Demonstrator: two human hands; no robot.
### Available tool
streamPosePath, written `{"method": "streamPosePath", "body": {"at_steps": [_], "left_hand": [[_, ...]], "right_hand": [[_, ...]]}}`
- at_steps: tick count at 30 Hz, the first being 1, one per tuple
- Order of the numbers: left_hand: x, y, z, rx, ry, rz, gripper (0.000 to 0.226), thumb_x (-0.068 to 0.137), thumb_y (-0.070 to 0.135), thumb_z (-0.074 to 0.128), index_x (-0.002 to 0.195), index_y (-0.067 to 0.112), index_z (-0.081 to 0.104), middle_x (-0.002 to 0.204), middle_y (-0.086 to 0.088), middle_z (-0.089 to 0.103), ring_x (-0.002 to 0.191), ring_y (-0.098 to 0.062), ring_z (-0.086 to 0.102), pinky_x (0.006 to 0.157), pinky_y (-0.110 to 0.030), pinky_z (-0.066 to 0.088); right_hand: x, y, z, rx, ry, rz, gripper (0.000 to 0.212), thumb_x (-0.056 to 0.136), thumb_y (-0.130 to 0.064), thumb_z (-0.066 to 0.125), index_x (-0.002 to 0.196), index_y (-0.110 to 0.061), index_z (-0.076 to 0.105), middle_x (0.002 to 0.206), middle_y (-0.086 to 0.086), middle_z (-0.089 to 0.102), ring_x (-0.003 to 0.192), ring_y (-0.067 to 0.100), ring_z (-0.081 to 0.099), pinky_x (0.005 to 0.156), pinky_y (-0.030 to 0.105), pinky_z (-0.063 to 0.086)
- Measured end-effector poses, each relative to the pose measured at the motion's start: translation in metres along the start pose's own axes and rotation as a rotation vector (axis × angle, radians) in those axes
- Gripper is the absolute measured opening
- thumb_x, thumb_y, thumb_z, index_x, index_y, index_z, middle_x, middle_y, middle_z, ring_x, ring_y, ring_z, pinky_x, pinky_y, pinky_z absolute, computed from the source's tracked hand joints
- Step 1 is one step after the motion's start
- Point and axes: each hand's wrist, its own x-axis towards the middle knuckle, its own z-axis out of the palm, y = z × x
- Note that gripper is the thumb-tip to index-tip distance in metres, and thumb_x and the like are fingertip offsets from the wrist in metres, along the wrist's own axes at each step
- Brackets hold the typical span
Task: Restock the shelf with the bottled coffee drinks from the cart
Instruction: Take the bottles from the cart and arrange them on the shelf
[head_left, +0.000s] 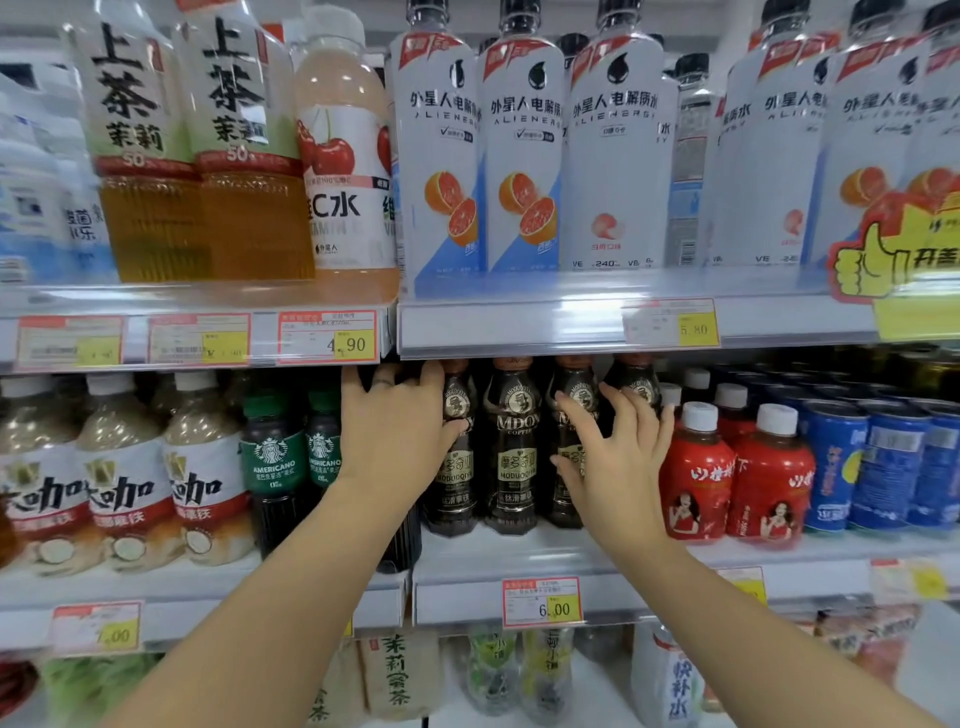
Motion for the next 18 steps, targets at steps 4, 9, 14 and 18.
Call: {"method": "streamPosePath", "body": {"at_steps": [4, 9, 14, 18], "left_hand": [[-0.005, 0.002, -0.002, -0.023, 0.022, 0.017, 0.049, 0.085, 0.053, 0.055, 0.118, 0.018, 0.049, 0.105, -0.002, 0.067, 0.117, -0.027, 0.050, 0.103, -0.048, 0.024], [-0.022, -0.002, 0.009, -0.090, 0.216, 0.100, 0.042, 0.071, 0.036, 0.072, 0.105, 0.013, 0.062, 0.111, -0.011, 0.066, 0.110, -0.034, 0.056, 0.101, -0.056, 0.023], [-0.036, 0.030, 0.021, -0.192, 0.292, 0.274, 0.053, 0.073, 0.027, 0.076, 0.122, 0.019, 0.057, 0.125, -0.012, 0.058, 0.118, -0.034, 0.053, 0.105, -0.052, 0.028], [-0.017, 0.046, 0.031, -0.099, 0.167, 0.224, 0.079, 0.066, 0.044, 0.078, 0.136, 0.025, 0.047, 0.135, -0.022, 0.049, 0.126, -0.039, 0.045, 0.106, -0.065, 0.013]], "right_hand": [[-0.001, -0.009, -0.002, 0.010, -0.028, 0.022, 0.070, 0.068, -0.020, 0.080, 0.129, -0.029, 0.047, 0.132, 0.020, 0.047, 0.128, 0.035, 0.028, 0.107, 0.063, 0.016], [0.008, 0.036, -0.035, -0.038, 0.048, 0.032, 0.060, 0.073, -0.031, 0.075, 0.127, -0.023, 0.049, 0.132, 0.015, 0.050, 0.126, 0.034, 0.039, 0.110, 0.060, 0.017], [0.024, 0.060, -0.043, -0.125, -0.185, -0.010, 0.071, 0.072, -0.025, 0.076, 0.135, -0.024, 0.044, 0.138, 0.017, 0.045, 0.123, 0.038, 0.046, 0.109, 0.063, 0.019], [0.029, 0.062, -0.037, -0.179, -0.277, -0.072, 0.081, 0.075, -0.032, 0.072, 0.143, -0.033, 0.028, 0.140, 0.016, 0.045, 0.129, 0.034, 0.045, 0.110, 0.062, 0.009]]}}
